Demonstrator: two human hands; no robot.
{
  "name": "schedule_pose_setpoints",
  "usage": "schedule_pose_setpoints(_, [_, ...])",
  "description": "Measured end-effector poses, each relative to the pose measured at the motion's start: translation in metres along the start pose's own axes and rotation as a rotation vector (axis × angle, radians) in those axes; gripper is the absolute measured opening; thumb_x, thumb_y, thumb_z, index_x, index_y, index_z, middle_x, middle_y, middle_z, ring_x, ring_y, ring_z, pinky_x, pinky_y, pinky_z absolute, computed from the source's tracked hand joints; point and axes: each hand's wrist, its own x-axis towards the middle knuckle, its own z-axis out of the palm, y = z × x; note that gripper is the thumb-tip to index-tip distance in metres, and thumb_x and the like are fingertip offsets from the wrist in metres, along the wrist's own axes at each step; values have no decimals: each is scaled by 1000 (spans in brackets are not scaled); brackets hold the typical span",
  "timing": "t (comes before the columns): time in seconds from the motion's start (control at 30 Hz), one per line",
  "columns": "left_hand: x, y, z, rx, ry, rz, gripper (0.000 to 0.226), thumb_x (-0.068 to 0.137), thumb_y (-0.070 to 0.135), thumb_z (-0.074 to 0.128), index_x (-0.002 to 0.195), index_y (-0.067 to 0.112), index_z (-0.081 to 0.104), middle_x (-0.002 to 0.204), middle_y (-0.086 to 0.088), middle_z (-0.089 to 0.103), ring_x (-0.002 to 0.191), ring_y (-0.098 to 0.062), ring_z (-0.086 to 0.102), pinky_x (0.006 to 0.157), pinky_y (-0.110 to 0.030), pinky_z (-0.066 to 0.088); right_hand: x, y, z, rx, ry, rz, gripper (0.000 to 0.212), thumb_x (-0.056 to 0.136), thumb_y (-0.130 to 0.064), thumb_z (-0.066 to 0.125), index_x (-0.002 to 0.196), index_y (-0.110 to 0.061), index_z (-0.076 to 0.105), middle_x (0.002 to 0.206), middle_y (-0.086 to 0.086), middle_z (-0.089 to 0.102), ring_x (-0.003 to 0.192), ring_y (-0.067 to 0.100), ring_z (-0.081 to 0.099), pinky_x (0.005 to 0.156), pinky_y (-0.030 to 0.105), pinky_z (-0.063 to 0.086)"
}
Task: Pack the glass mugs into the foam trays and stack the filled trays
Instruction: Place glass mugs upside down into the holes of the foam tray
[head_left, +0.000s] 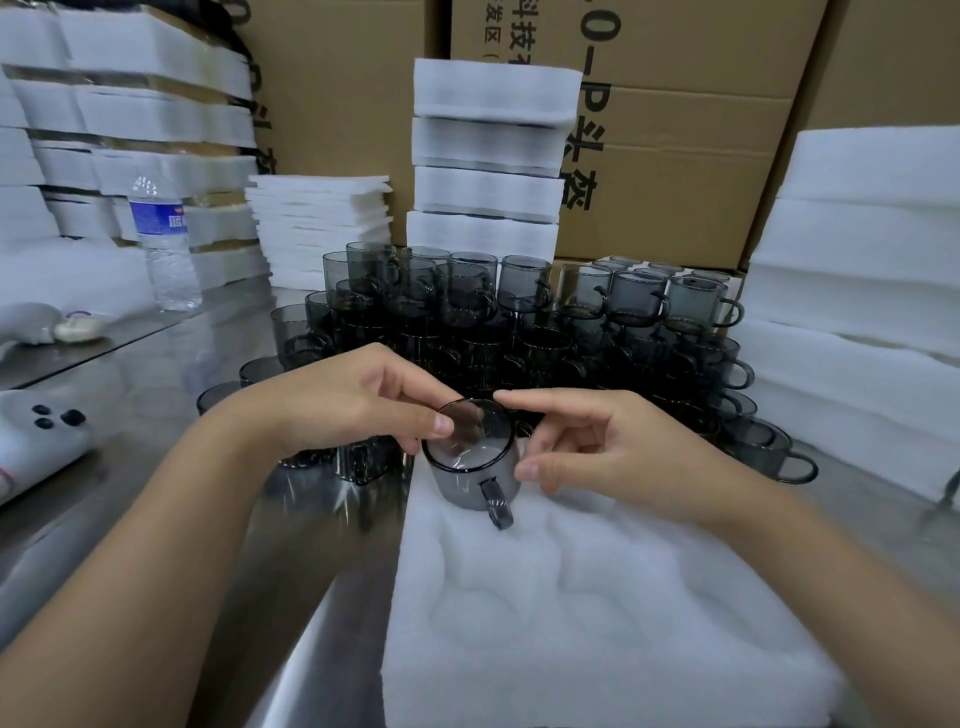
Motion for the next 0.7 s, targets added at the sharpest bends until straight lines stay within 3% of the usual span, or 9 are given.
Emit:
schedule_pose_setpoints(0.07, [0, 0, 1, 7, -4, 9, 27, 79, 30, 67, 105, 27, 74, 106, 2, 73, 106, -20, 66, 99, -46, 48, 0, 0, 0, -32, 3, 4, 52, 69, -40, 77, 119, -45, 62, 87, -5, 73, 73, 15, 68, 79, 31, 54])
schedule_pose_setpoints(0.17, [1, 0, 3, 33, -29, 16, 25, 82, 37, 69, 107, 37, 71, 105, 7, 73, 104, -13, 66, 95, -40, 49, 1, 1, -1, -84, -12, 2, 39, 77, -31, 77, 113, -43, 67, 87, -5, 72, 76, 22, 69, 75, 30, 53])
schedule_pose_setpoints(0.3, [2, 1, 5, 60, -112, 7, 51, 64, 43, 76, 114, 42, 66, 116, 11, 69, 111, -7, 62, 92, -22, 48, 1, 0, -1, -107, -6, 34, 36, 68, -45, 75, 102, -35, 72, 86, -10, 72, 73, 11, 69, 73, 21, 52])
schedule_pose_setpoints(0.43, [4, 1, 7, 162, -64, 5, 68, 53, 50, 80, 117, 50, 59, 120, 20, 63, 113, 1, 57, 99, -29, 47, 3, 3, 0, -221, 35, 12, 4, 75, -33, 77, 75, -36, 74, 80, -11, 65, 70, 6, 61, 69, 27, 49])
schedule_pose_setpoints(0.57, [4, 4, 9, 197, 23, 39, 67, 51, 54, 79, 112, 62, 55, 120, 20, 56, 115, -3, 52, 100, -38, 45, 2, 3, -1, -206, 25, 22, 3, 79, -28, 75, 77, -29, 76, 83, -4, 65, 73, 17, 63, 70, 33, 49])
schedule_pose_setpoints(0.7, [4, 4, 11, 177, -1, 62, 53, 56, 55, 74, 108, 54, 63, 108, 18, 57, 102, -9, 54, 90, -34, 47, 1, 4, -2, -198, 2, 25, 9, 80, -26, 75, 76, -34, 72, 73, -10, 65, 62, 2, 58, 60, 17, 45])
